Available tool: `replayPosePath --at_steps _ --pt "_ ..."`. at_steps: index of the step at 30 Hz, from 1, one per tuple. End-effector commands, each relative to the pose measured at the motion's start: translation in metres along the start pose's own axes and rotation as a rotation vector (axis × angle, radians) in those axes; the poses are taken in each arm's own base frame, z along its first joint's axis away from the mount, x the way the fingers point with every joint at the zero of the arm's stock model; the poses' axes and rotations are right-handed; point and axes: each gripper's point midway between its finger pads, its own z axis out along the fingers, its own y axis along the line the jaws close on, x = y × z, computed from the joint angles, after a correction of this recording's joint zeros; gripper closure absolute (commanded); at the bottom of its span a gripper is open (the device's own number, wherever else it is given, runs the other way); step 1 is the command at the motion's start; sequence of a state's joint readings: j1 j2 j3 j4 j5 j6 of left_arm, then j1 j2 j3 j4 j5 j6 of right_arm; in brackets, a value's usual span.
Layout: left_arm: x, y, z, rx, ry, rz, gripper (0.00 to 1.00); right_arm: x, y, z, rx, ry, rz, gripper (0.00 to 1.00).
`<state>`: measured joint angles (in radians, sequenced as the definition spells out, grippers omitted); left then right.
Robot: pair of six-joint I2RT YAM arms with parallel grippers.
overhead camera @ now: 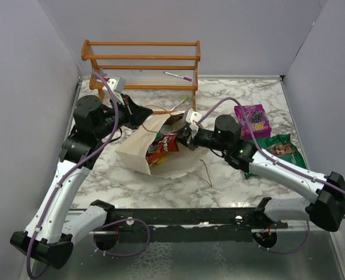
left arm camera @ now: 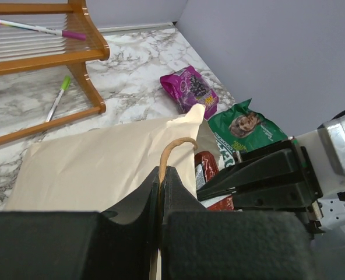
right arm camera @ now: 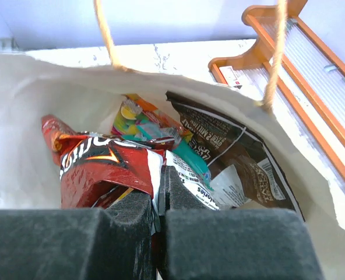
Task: Take the snacks out of the paper bag
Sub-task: Take out the snack from the paper bag.
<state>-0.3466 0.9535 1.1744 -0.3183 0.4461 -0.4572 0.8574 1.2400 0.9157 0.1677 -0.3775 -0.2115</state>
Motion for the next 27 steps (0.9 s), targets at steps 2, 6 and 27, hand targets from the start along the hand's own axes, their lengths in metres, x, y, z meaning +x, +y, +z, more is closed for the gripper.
replayPosePath --at_steps 2,6,27 --pt "0.0 0.009 -0.001 -0.044 -0.014 0.0 1.0 -0.072 -0.016 -0.009 0.082 -0.151 0.121 0.99" --pt "-0.001 0.011 0.001 -0.056 -0.014 -0.01 1.0 -0.094 -0.02 -0.02 0.108 -0.184 0.14 0.99" --pt "0.0 0.02 -0.002 -0.109 -0.012 -0.003 1.0 -0.134 -0.037 -0.109 0.317 -0.189 0.048 0.99"
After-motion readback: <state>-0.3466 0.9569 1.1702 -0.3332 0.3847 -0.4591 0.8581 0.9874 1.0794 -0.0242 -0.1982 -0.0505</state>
